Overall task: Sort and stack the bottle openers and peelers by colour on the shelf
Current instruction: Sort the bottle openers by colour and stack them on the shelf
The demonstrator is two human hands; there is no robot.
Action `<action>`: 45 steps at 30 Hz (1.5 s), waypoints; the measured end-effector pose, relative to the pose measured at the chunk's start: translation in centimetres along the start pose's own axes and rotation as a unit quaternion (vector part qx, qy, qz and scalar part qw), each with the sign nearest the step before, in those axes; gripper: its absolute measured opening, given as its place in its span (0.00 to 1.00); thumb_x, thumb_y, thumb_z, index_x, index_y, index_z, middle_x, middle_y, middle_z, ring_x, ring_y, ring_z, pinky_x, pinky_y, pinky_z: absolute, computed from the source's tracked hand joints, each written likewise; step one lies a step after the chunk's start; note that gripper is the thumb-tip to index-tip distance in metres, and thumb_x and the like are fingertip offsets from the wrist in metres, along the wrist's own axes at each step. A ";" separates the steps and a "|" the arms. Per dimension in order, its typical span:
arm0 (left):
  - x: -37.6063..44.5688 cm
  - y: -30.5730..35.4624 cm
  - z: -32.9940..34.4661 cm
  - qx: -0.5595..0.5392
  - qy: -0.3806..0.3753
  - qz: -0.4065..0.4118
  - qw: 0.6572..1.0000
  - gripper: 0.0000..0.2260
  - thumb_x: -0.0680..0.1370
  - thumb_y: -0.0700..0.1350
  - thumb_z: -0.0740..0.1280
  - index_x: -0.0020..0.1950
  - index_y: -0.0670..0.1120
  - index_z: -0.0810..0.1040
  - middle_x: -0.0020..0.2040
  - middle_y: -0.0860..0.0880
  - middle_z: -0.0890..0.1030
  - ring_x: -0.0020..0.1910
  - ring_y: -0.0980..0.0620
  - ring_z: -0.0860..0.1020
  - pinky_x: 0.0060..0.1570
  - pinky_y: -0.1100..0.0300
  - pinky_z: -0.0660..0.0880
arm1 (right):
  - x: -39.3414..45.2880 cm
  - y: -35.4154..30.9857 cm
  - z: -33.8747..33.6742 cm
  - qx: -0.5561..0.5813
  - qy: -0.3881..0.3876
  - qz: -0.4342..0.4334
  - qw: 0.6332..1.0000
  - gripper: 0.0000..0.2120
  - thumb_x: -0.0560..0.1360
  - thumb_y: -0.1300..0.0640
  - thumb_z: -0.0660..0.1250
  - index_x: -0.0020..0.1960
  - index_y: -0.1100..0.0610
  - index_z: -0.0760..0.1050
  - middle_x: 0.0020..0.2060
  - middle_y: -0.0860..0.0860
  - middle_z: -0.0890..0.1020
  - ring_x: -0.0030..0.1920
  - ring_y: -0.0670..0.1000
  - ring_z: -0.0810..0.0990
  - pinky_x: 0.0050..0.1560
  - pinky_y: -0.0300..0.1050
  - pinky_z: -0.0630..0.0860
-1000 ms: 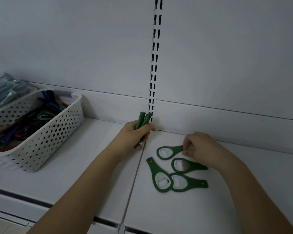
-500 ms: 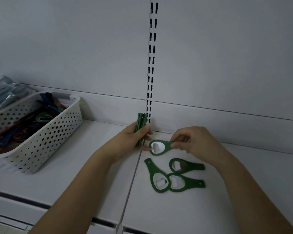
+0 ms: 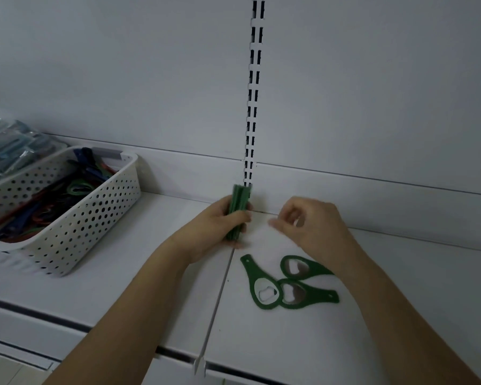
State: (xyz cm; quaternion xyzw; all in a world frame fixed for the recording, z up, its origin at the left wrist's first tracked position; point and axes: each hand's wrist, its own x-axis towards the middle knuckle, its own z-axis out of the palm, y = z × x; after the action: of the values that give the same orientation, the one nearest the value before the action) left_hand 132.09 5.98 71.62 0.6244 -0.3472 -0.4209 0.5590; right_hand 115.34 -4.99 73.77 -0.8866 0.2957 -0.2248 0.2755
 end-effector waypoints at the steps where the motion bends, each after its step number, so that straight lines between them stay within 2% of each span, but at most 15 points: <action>1: 0.2 0.0 -0.2 -0.029 0.027 -0.006 0.999 0.06 0.81 0.39 0.64 0.56 0.45 0.76 0.51 0.45 0.79 0.45 0.53 0.79 0.38 0.59 0.78 | -0.5 -0.2 0.2 -0.054 -0.077 0.010 0.995 0.15 0.69 0.36 0.71 0.43 0.46 0.76 0.37 0.41 0.80 0.36 0.39 0.79 0.41 0.41 0.81; 3: 0.4 0.1 -0.5 -0.075 0.045 -0.007 0.996 0.06 0.80 0.37 0.63 0.56 0.43 0.75 0.56 0.43 0.81 0.50 0.51 0.81 0.40 0.56 0.80 | -1.6 -1.1 1.2 -0.160 -0.196 0.004 0.967 0.22 0.65 0.29 0.69 0.46 0.45 0.75 0.40 0.41 0.77 0.39 0.40 0.76 0.40 0.40 0.75; 5: 0.2 0.1 -0.5 -0.101 0.045 0.002 0.994 0.08 0.80 0.35 0.63 0.57 0.44 0.76 0.57 0.43 0.82 0.53 0.50 0.81 0.42 0.56 0.80 | -2.3 -1.7 2.4 -0.203 -0.228 -0.028 0.952 0.24 0.65 0.30 0.70 0.48 0.48 0.72 0.43 0.43 0.74 0.42 0.43 0.73 0.40 0.41 0.71; 11: 0.2 0.3 -0.5 -0.226 0.052 -0.019 0.972 0.07 0.79 0.37 0.65 0.54 0.47 0.76 0.46 0.46 0.78 0.46 0.49 0.77 0.39 0.57 0.76 | -2.1 -2.0 1.4 -0.037 -0.292 0.005 0.956 0.13 0.68 0.46 0.77 0.44 0.52 0.79 0.39 0.46 0.81 0.37 0.44 0.81 0.36 0.38 0.78; 13: 0.2 0.4 -0.4 -0.247 0.046 -0.020 0.968 0.04 0.81 0.41 0.65 0.55 0.47 0.76 0.46 0.45 0.79 0.46 0.49 0.79 0.40 0.57 0.78 | -1.5 -1.7 0.0 -0.004 -0.266 0.002 0.964 0.07 0.70 0.49 0.75 0.44 0.49 0.80 0.38 0.45 0.83 0.37 0.42 0.81 0.40 0.35 0.77; 15: 0.1 0.3 -0.1 -0.248 0.025 -0.015 0.968 0.07 0.80 0.45 0.65 0.58 0.46 0.76 0.51 0.41 0.82 0.52 0.48 0.82 0.45 0.55 0.81 | -0.5 -0.8 -1.6 0.096 -0.169 0.016 0.981 0.02 0.73 0.52 0.73 0.45 0.48 0.81 0.35 0.42 0.83 0.35 0.40 0.80 0.40 0.34 0.76; 19: -0.5 0.1 0.8 -0.239 -0.093 -0.025 0.966 0.16 0.78 0.46 0.64 0.64 0.42 0.74 0.58 0.39 0.82 0.58 0.42 0.82 0.52 0.48 0.81 | 0.3 0.2 -2.4 0.275 -0.078 0.017 0.958 0.03 0.76 0.61 0.69 0.47 0.56 0.82 0.32 0.49 0.83 0.33 0.47 0.81 0.37 0.38 0.79; 22: -0.6 -0.3 1.5 -0.184 -0.165 -0.025 0.969 0.20 0.79 0.47 0.63 0.70 0.43 0.72 0.63 0.39 0.80 0.62 0.39 0.79 0.52 0.49 0.81 | 0.3 0.1 -0.8 0.222 -0.007 -0.019 0.975 0.05 0.72 0.60 0.75 0.46 0.54 0.81 0.34 0.51 0.82 0.32 0.46 0.81 0.37 0.37 0.78; 25: -0.5 -0.3 2.0 -0.108 -0.123 -0.012 0.986 0.17 0.79 0.47 0.66 0.68 0.47 0.75 0.58 0.42 0.83 0.56 0.45 0.82 0.39 0.60 0.81 | 0.3 0.1 -0.4 0.098 0.080 -0.068 0.990 0.12 0.69 0.53 0.78 0.44 0.51 0.75 0.33 0.45 0.77 0.31 0.43 0.74 0.33 0.33 0.72; 28: 0.1 -0.7 1.8 -0.087 -0.041 -0.025 0.995 0.10 0.81 0.42 0.66 0.61 0.47 0.79 0.51 0.44 0.81 0.45 0.51 0.79 0.33 0.62 0.76 | -0.1 0.5 -2.0 -0.012 0.029 -0.056 0.998 0.10 0.72 0.46 0.74 0.45 0.47 0.74 0.39 0.43 0.78 0.36 0.43 0.75 0.39 0.39 0.76; 31: 0.3 -1.0 1.6 -0.091 -0.014 -0.037 0.995 0.06 0.80 0.38 0.65 0.54 0.45 0.78 0.52 0.44 0.82 0.46 0.51 0.83 0.33 0.60 0.78 | -1.3 2.4 -3.8 -0.168 -0.199 0.016 0.965 0.15 0.72 0.43 0.73 0.55 0.47 0.75 0.51 0.43 0.76 0.47 0.43 0.75 0.47 0.40 0.73; 33: 0.1 -0.9 1.8 -0.106 -0.028 -0.034 0.993 0.05 0.80 0.37 0.65 0.54 0.44 0.77 0.54 0.45 0.84 0.51 0.49 0.84 0.36 0.56 0.81 | -2.2 3.8 -4.3 -0.208 -0.267 0.045 0.940 0.19 0.70 0.43 0.74 0.57 0.48 0.74 0.54 0.46 0.73 0.53 0.45 0.72 0.49 0.40 0.69; 37: -0.2 -0.5 2.0 -0.066 -0.044 -0.025 0.997 0.15 0.74 0.48 0.72 0.57 0.43 0.79 0.44 0.47 0.83 0.42 0.53 0.81 0.35 0.57 0.80 | -2.6 5.3 -4.5 -0.189 -0.255 0.046 0.947 0.14 0.69 0.44 0.76 0.47 0.48 0.75 0.48 0.46 0.74 0.51 0.47 0.73 0.50 0.41 0.72; 40: -0.4 -0.5 2.3 -0.028 -0.054 -0.021 0.998 0.19 0.71 0.55 0.72 0.53 0.42 0.80 0.41 0.47 0.81 0.39 0.54 0.80 0.34 0.57 0.79 | -2.5 4.9 -4.9 -0.103 -0.205 0.046 0.972 0.11 0.68 0.50 0.78 0.41 0.49 0.77 0.39 0.44 0.79 0.39 0.43 0.77 0.39 0.35 0.73; 45: -0.5 -0.4 2.4 -0.044 -0.077 -0.015 0.996 0.18 0.75 0.52 0.69 0.56 0.39 0.79 0.53 0.42 0.85 0.55 0.49 0.84 0.40 0.52 0.82 | -0.7 2.3 -6.0 -0.013 -0.062 -0.027 0.998 0.04 0.68 0.53 0.78 0.39 0.48 0.83 0.34 0.44 0.82 0.34 0.42 0.78 0.35 0.33 0.73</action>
State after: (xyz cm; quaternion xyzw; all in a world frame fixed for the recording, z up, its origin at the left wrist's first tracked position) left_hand 129.69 5.52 71.20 0.5698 -0.3608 -0.4912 0.5512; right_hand 110.55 -8.22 76.62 -0.9100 0.2571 -0.1725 0.2757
